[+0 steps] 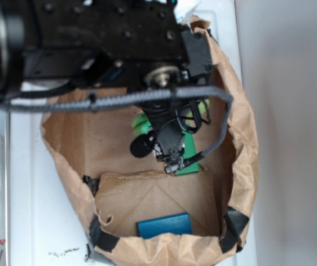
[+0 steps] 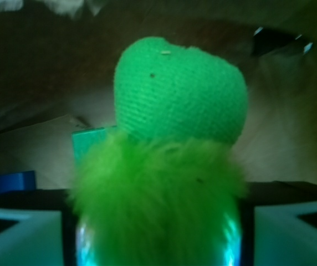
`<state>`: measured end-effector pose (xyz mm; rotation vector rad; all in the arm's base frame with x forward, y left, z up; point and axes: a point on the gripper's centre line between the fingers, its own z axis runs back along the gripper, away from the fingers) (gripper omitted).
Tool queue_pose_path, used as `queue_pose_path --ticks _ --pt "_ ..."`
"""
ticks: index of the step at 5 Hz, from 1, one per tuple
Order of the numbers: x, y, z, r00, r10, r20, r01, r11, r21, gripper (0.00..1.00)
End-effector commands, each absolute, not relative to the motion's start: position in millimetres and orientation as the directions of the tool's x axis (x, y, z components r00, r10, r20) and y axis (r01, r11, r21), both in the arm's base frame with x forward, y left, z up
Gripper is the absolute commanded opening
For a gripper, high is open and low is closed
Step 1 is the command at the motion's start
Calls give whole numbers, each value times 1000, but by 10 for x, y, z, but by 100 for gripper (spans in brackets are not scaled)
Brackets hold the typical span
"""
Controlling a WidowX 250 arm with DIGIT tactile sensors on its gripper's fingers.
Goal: Grab the green animal.
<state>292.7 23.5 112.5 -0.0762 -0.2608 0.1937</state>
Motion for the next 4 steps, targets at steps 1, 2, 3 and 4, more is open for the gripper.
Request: queue_pose_path --ticks 1,2,3,4 --pt "2893 299 1552 955 77 285 -57 995 -78 0" --pt "2812 299 1650 970 30 241 -14 998 -65 0" --pt "2749 306 1743 978 6 207 7 998 -62 0" --pt "2697 271 1785 976 -9 217 23 998 -66 0"
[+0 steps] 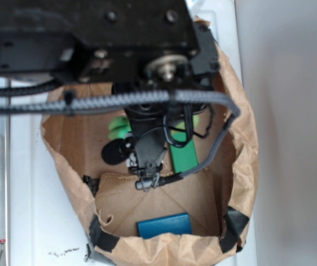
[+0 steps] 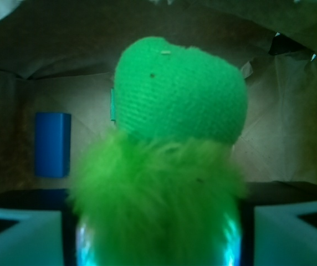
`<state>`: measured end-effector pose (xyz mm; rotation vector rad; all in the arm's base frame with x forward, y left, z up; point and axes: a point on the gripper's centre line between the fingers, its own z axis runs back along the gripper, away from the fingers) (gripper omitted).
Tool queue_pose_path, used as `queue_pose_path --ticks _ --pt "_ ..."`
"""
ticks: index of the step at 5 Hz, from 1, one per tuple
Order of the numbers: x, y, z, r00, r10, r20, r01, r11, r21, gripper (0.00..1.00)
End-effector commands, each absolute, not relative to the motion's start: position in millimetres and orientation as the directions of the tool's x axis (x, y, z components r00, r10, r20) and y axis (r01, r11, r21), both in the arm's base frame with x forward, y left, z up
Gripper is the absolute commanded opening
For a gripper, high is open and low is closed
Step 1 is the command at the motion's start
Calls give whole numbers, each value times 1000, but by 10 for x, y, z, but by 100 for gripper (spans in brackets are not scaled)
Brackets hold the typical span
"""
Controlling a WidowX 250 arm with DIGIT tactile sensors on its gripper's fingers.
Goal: Grab the green animal.
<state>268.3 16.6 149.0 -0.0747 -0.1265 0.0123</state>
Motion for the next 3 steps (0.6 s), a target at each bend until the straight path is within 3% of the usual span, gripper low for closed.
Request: queue_pose_path --ticks 1,3 --pt "2669 248 1782 973 -8 230 23 998 -66 0" --pt "2645 248 1762 971 15 237 5 997 -83 0"
